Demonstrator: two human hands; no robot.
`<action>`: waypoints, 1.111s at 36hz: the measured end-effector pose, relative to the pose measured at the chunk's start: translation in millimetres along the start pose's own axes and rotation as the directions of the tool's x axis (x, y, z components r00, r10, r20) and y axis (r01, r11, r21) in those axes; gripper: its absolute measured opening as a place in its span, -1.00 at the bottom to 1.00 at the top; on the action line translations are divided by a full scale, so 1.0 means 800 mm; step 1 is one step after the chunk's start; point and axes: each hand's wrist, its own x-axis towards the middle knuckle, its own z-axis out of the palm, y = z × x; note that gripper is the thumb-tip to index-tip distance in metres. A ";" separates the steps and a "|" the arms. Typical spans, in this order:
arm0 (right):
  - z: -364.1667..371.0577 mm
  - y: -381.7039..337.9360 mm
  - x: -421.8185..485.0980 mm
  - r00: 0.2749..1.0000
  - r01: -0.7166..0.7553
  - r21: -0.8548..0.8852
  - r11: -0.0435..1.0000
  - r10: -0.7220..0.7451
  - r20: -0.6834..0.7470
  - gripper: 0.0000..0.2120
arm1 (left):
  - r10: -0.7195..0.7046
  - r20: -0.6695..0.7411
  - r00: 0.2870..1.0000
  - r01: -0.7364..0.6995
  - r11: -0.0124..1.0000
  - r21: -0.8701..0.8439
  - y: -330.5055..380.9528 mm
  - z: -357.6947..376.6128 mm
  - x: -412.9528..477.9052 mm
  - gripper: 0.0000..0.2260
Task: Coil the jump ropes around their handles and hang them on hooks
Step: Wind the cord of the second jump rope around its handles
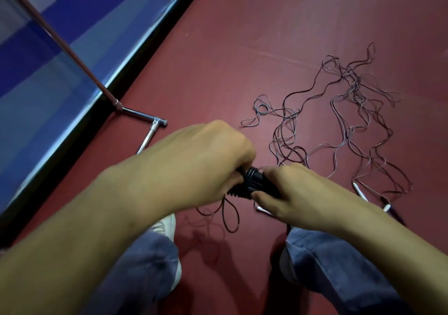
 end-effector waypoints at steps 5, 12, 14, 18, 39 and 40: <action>0.003 -0.022 -0.012 0.997 0.079 -0.042 0.996 -0.078 0.015 -0.67 | -0.023 -0.016 1.000 0.017 0.945 -0.326 -0.007 -0.022 -0.006 -0.96; 0.002 -0.033 -0.020 0.986 0.168 0.010 0.986 -0.168 0.019 -0.56 | -0.061 0.011 0.998 0.059 0.876 -0.479 -0.019 -0.012 0.000 -0.93; 0.001 -0.034 -0.021 0.980 0.194 0.039 0.980 -0.195 0.025 -0.53 | -0.064 0.021 0.998 0.066 0.849 -0.525 -0.019 -0.010 0.001 -0.95; -0.003 -0.035 -0.023 0.970 0.241 0.089 0.966 -0.244 0.022 -0.53 | -0.072 0.053 0.996 0.090 0.791 -0.605 -0.021 -0.008 0.002 -0.97; -0.046 -0.003 -0.016 0.957 0.182 0.749 0.638 0.059 -0.284 -0.72 | -0.196 0.079 0.977 0.163 0.464 -0.871 0.028 0.033 -0.003 -0.70; -0.048 -0.002 -0.017 0.954 0.191 0.733 0.653 0.051 -0.294 -0.76 | -0.206 0.058 0.977 0.148 0.455 -0.878 0.030 0.034 -0.003 -0.72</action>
